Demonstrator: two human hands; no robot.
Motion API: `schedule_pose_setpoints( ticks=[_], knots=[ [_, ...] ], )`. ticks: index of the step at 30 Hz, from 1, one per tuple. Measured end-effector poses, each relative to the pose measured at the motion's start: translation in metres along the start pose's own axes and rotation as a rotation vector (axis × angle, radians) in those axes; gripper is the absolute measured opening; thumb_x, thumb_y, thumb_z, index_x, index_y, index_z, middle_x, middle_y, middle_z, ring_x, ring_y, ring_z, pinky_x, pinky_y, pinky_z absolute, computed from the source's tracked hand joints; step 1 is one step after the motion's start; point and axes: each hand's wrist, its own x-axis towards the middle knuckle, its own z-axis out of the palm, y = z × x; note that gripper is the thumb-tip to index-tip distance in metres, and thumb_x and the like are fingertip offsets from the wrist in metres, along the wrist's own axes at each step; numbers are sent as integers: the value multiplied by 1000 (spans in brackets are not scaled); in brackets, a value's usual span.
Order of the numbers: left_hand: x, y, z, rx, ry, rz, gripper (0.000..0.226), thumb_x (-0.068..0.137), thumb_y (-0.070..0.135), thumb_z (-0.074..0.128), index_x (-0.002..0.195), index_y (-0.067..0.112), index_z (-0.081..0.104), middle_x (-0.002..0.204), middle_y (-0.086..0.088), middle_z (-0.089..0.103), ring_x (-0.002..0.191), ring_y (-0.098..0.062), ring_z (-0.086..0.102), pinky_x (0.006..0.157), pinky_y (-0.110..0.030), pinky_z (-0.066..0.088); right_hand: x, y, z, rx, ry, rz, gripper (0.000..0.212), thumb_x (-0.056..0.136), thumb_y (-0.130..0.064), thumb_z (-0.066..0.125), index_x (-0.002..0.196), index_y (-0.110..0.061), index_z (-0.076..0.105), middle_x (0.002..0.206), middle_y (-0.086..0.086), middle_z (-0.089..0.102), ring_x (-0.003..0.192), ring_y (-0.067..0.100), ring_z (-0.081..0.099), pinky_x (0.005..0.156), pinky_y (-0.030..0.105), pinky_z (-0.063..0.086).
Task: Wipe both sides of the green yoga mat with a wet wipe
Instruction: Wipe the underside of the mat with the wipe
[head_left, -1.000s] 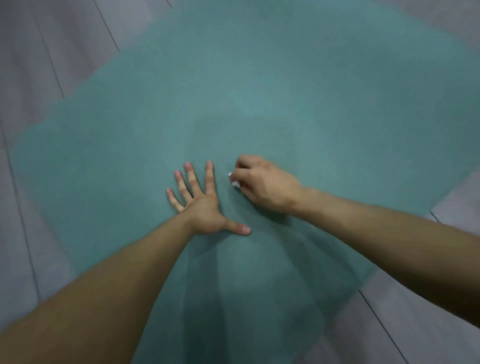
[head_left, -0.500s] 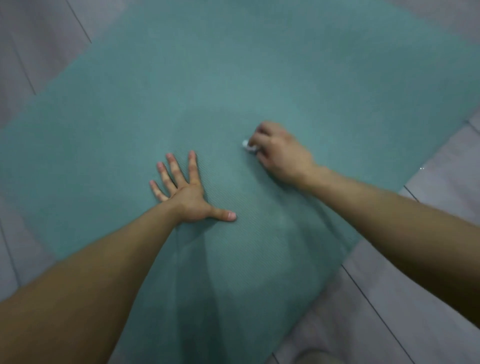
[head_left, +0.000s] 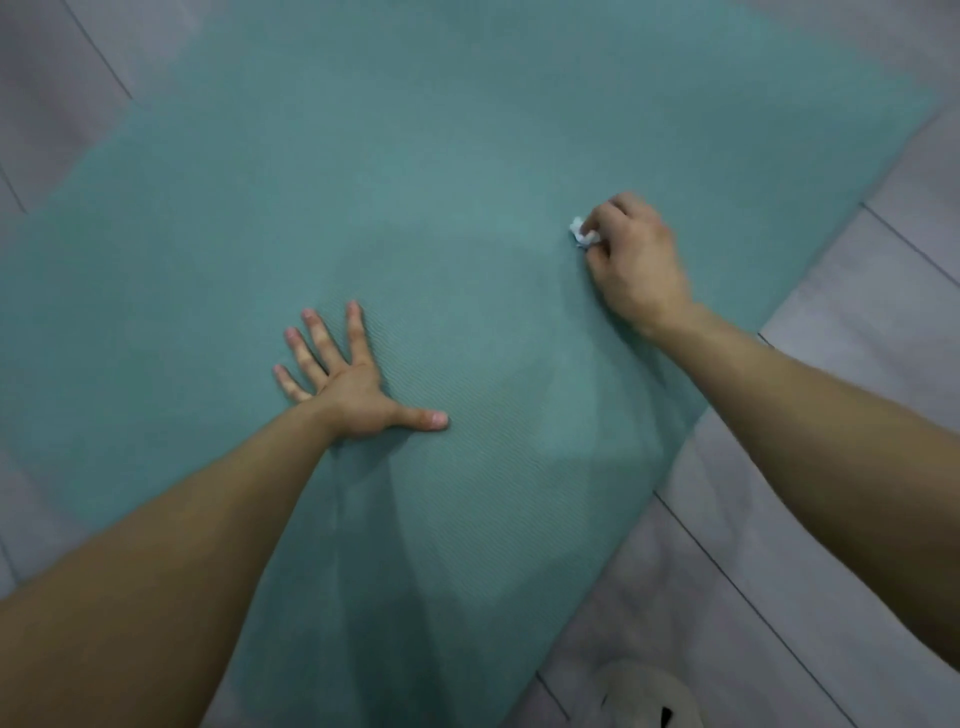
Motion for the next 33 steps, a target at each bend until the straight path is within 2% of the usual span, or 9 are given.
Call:
schedule_pose_setpoints(
  ticks=[7,11,14,18,20,23,26,31,33],
  knots=[
    [0,0,3,13,4,-10,188,9,102,71,140,46,-52,150,-14,-60,143,-40,-49,118,-72,-18,-100,-81,26,175,-460,-586,11,95,-10,62,104,-8,69,106,13,63,97,33,59,87,40,50],
    [-1,-1,2,-11,17,8,187,13,100,74,144,46,-48,152,-13,-59,143,-39,-49,117,-72,-20,-13,7,-5,-68,-82,-140,9,96,-10,59,98,-7,68,100,18,61,91,41,62,80,43,48],
    [-1,-1,2,-4,11,12,188,12,100,73,144,45,-48,152,-13,-59,143,-39,-49,117,-72,-19,-34,-12,-1,-25,-55,32,17,94,-11,56,102,-7,70,100,17,63,91,40,64,81,44,52],
    [1,-2,3,21,25,0,188,9,103,69,143,45,-49,152,-14,-58,145,-40,-48,118,-72,-17,-142,-93,14,199,-533,-464,18,98,-14,59,111,-9,70,108,10,63,99,30,60,89,39,51],
    [2,-2,5,32,30,14,187,8,104,68,142,46,-49,153,-13,-58,145,-40,-47,118,-72,-18,-130,-65,-1,146,-506,-563,23,99,-18,56,113,-8,71,111,13,63,104,30,58,92,36,46],
    [1,-3,4,39,48,23,185,10,105,66,144,45,-48,154,-14,-56,146,-41,-45,118,-73,-17,-68,19,-37,-76,-116,-124,29,97,-23,50,99,-5,72,103,15,65,97,39,63,85,39,46],
    [0,0,4,71,59,14,187,12,104,66,147,41,-46,155,-19,-54,146,-44,-44,117,-75,-15,-80,31,-51,-89,-31,140,23,96,-19,54,99,-6,73,100,13,66,95,38,64,84,38,47],
    [3,4,6,101,115,-23,189,14,99,72,153,37,-39,161,-21,-46,151,-44,-38,119,-75,-12,-222,-76,-19,202,-578,-488,15,100,-12,60,110,-7,71,107,9,65,100,28,60,91,37,51],
    [2,5,8,101,173,-22,190,12,97,74,159,37,-30,167,-19,-36,156,-41,-30,122,-72,-8,-204,-48,-30,139,-535,-567,19,95,-9,61,111,-7,71,109,11,64,101,31,60,89,38,51]
  ],
)
